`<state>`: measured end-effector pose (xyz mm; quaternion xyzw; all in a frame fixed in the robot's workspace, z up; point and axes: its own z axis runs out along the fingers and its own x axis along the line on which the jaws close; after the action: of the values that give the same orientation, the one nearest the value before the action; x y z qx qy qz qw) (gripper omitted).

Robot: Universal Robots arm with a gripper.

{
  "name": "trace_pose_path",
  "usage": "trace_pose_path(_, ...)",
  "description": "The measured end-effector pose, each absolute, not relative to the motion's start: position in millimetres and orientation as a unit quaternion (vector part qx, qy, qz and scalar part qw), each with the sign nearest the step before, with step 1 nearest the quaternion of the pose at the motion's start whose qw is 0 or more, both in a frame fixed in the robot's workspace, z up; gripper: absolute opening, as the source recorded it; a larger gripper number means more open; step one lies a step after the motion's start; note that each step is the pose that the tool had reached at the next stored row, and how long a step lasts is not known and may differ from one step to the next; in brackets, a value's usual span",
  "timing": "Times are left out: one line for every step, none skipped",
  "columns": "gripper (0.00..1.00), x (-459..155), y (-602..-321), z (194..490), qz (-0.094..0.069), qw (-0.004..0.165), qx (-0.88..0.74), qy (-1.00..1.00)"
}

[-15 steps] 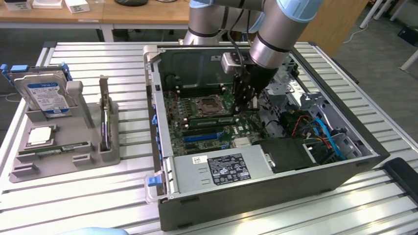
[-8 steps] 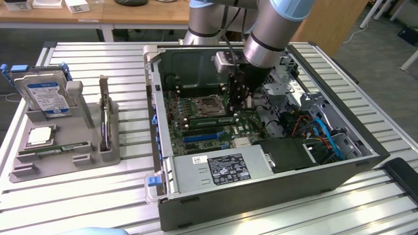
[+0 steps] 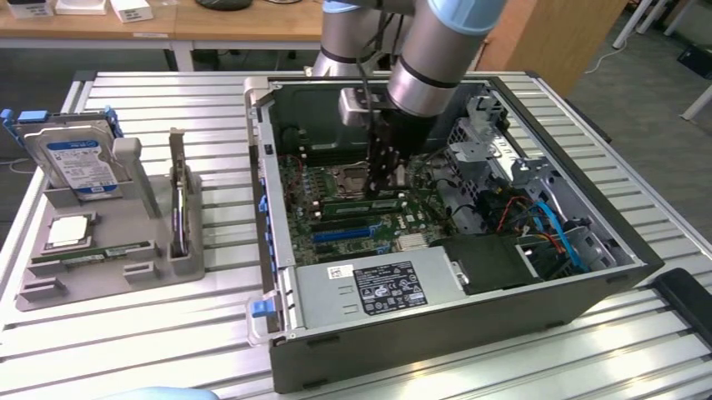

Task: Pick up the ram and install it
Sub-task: 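Press down the ram until it locks into place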

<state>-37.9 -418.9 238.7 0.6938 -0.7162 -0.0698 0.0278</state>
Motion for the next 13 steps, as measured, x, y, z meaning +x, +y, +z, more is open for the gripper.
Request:
trace_pose_path(0.10,-42,-419,239,-0.070,0.028,0.694,-0.716)
trace_pose_path(0.10,-46,-419,239,-0.070,0.028,0.694,-0.716)
trace_pose_path(0.10,-50,-419,239,-0.070,0.027,0.694,-0.716)
trace_pose_path(0.10,-54,-419,239,-0.070,0.027,0.694,-0.716)
trace_pose_path(0.10,-58,-419,239,-0.070,0.027,0.693,-0.717)
trace_pose_path(0.10,-61,-419,239,-0.071,0.027,0.693,-0.717)
trace_pose_path(0.10,-64,-419,239,-0.071,0.027,0.693,-0.717)
trace_pose_path(0.10,-68,-419,239,-0.071,0.027,0.693,-0.717)
trace_pose_path(0.10,-70,-419,239,-0.071,0.026,0.693,-0.717)
trace_pose_path(0.10,-73,-419,239,-0.071,0.026,0.693,-0.717)
trace_pose_path(0.10,-74,-419,239,-0.071,0.026,0.693,-0.717)
trace_pose_path(0.10,-75,-419,239,-0.071,0.026,0.693,-0.717)
trace_pose_path(0.10,-76,-419,239,-0.071,0.026,0.692,-0.717)
